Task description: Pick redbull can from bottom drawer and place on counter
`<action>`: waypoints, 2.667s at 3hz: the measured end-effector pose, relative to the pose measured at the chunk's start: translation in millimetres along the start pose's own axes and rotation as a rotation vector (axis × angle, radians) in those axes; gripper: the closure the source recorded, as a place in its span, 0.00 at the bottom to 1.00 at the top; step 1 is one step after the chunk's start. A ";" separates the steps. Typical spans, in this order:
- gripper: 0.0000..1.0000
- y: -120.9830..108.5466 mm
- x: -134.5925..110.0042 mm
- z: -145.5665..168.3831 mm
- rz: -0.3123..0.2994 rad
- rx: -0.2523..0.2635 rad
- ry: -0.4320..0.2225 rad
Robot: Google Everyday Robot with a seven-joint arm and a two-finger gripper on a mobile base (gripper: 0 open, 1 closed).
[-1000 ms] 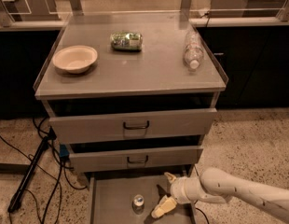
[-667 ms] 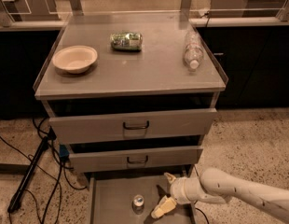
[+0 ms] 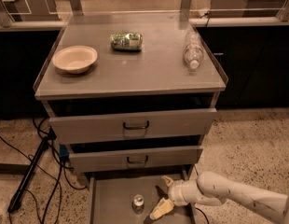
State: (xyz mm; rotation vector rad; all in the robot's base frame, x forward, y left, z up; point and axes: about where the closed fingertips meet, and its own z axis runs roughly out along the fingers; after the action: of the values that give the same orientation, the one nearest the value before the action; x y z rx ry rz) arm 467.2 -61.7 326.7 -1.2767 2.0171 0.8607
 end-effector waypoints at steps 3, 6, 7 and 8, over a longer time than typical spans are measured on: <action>0.00 -39.5 30.6 28.9 -0.009 0.026 -0.046; 0.00 -38.8 56.8 74.8 0.008 -0.032 -0.072; 0.00 -38.6 57.9 90.3 -0.008 -0.034 -0.088; 0.00 -37.0 59.7 101.7 -0.019 -0.040 -0.106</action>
Offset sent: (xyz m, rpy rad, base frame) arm 0.0359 -0.0141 -0.0440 0.0093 -0.0686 -0.0307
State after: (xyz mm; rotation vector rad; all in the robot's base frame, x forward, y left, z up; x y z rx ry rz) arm 494.0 -26.8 211.2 -1.2435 1.9109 0.9439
